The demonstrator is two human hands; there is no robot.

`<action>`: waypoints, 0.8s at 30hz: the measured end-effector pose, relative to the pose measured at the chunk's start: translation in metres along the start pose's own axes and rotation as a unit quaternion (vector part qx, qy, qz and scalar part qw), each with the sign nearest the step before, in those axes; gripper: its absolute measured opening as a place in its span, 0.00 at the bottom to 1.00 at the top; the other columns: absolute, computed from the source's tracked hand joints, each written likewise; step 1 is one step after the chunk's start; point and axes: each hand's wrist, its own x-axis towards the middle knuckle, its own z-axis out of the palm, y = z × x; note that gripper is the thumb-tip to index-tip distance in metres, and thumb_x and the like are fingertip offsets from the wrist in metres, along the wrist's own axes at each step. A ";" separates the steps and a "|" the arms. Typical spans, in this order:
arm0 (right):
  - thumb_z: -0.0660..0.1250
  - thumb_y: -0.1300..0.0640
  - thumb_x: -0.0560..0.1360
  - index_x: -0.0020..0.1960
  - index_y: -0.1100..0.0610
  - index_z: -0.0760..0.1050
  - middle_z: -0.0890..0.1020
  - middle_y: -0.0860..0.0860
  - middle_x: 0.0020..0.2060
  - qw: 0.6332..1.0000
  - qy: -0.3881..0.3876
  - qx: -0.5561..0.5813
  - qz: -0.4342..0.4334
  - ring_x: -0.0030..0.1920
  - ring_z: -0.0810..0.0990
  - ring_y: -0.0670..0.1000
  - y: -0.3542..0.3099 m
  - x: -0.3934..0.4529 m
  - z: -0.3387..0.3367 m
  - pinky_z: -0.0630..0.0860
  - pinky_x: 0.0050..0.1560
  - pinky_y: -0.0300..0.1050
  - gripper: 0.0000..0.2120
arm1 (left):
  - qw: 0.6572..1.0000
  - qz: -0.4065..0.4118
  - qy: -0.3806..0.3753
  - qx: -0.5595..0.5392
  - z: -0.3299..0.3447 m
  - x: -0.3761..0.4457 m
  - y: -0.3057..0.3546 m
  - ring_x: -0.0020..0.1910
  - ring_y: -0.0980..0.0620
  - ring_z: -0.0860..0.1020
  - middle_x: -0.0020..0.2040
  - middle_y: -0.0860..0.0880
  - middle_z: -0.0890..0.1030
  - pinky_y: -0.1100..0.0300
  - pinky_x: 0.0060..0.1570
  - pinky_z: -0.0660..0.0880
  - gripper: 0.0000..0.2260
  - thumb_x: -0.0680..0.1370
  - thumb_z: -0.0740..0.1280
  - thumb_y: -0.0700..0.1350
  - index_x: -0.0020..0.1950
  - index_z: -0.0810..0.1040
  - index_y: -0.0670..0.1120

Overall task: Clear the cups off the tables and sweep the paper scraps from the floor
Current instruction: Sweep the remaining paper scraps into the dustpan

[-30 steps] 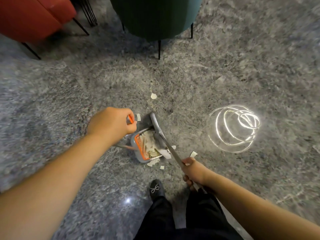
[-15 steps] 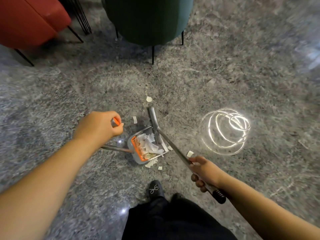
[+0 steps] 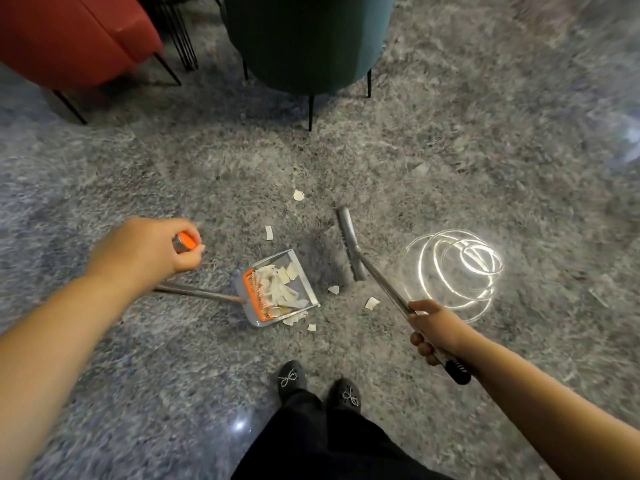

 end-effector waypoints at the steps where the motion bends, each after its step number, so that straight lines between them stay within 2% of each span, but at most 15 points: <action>1: 0.56 0.57 0.81 0.65 0.49 0.65 0.71 0.56 0.29 1.000 0.007 -0.002 0.004 0.20 0.66 0.50 0.007 -0.001 -0.002 0.64 0.24 0.36 0.14 | 1.000 0.002 -0.004 0.006 -0.002 -0.003 -0.001 0.31 0.50 0.77 0.31 0.54 0.80 0.52 0.33 0.78 0.06 0.70 0.75 0.53 0.38 0.79 0.59; 7: 0.56 0.58 0.80 0.69 0.51 0.63 0.72 0.57 0.29 0.999 0.036 -0.008 0.028 0.20 0.68 0.50 0.041 -0.006 -0.006 0.65 0.24 0.38 0.18 | 0.998 0.041 -0.021 0.049 -0.002 -0.014 -0.017 0.31 0.48 0.77 0.31 0.52 0.81 0.56 0.33 0.76 0.09 0.69 0.77 0.52 0.37 0.77 0.61; 13: 0.55 0.60 0.79 0.70 0.54 0.63 0.73 0.58 0.29 0.996 0.071 -0.028 0.038 0.20 0.70 0.51 0.064 -0.007 0.008 0.66 0.24 0.39 0.19 | 0.995 0.049 -0.052 0.063 0.000 -0.019 -0.035 0.32 0.48 0.78 0.31 0.52 0.81 0.54 0.34 0.77 0.09 0.69 0.76 0.53 0.36 0.76 0.61; 18: 0.52 0.61 0.79 0.64 0.58 0.63 0.74 0.59 0.29 0.992 0.082 -0.088 0.037 0.24 0.70 0.53 0.069 -0.003 0.032 0.67 0.25 0.42 0.14 | 0.996 0.030 -0.063 0.059 0.014 -0.028 -0.044 0.33 0.46 0.78 0.33 0.51 0.81 0.56 0.35 0.76 0.08 0.69 0.75 0.55 0.37 0.76 0.61; 22: 0.51 0.64 0.79 0.58 0.67 0.65 0.73 0.58 0.26 0.985 0.061 -0.150 0.063 0.25 0.70 0.54 0.068 0.000 0.058 0.68 0.28 0.44 0.11 | 0.995 0.018 -0.060 0.073 0.025 -0.032 -0.050 0.31 0.49 0.74 0.30 0.53 0.77 0.61 0.29 0.66 0.07 0.70 0.73 0.56 0.38 0.76 0.58; 24: 0.50 0.66 0.78 0.60 0.69 0.64 0.73 0.58 0.27 0.980 0.038 -0.184 0.060 0.24 0.70 0.53 0.069 -0.005 0.074 0.67 0.26 0.44 0.12 | 0.997 0.013 -0.058 0.059 0.028 -0.035 -0.051 0.31 0.49 0.74 0.29 0.55 0.75 0.61 0.30 0.66 0.08 0.70 0.73 0.55 0.37 0.76 0.58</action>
